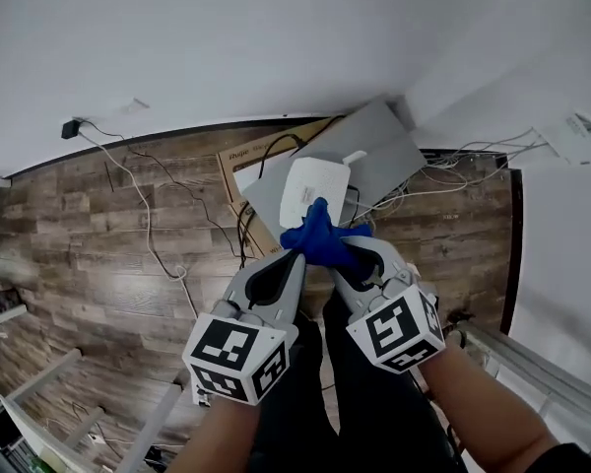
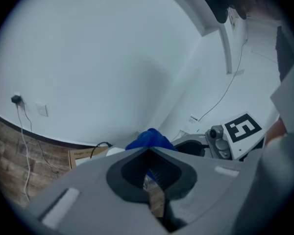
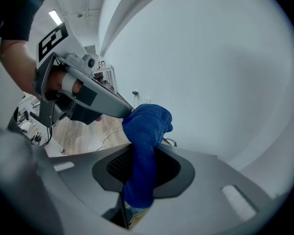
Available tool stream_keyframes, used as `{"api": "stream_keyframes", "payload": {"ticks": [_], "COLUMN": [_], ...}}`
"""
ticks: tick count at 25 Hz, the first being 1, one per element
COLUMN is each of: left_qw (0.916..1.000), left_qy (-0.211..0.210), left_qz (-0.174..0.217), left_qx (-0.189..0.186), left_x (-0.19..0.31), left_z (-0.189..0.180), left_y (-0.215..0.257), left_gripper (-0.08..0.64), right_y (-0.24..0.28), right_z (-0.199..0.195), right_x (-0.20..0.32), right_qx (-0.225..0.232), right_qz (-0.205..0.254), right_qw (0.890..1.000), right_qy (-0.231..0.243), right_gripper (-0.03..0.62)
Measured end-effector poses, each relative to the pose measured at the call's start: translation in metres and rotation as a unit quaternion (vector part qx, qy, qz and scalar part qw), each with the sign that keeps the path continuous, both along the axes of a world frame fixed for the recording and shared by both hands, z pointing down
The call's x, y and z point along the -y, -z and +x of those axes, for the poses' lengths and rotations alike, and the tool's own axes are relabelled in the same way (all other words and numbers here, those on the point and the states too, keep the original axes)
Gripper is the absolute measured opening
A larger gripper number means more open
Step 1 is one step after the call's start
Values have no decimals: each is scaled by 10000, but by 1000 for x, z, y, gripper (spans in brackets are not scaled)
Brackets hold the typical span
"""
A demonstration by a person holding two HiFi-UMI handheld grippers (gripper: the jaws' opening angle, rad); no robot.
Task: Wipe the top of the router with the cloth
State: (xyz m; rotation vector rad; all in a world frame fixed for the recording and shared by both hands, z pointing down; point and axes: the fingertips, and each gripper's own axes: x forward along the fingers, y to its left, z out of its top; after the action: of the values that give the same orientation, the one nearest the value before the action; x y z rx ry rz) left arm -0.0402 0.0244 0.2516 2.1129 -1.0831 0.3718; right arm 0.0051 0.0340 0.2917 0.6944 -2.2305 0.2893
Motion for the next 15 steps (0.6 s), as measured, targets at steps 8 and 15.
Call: {"api": "stream_keyframes", "payload": {"ticks": [8, 15], "left_qw": [9922, 9638], "left_qy": [349, 732], "left_qz": [1164, 2522], "left_qx": [293, 462], "left_x": [17, 7], "left_z": [-50, -70], "left_y": [167, 321], "left_gripper": [0, 0], "right_y": [173, 349], "right_z": [10, -1], "right_x": [49, 39], "right_qx": [873, 2197], "right_qz": [748, 1447], "right_qw": [9842, 9336], "right_qy": [-1349, -2434], "right_gripper": [117, 117]}}
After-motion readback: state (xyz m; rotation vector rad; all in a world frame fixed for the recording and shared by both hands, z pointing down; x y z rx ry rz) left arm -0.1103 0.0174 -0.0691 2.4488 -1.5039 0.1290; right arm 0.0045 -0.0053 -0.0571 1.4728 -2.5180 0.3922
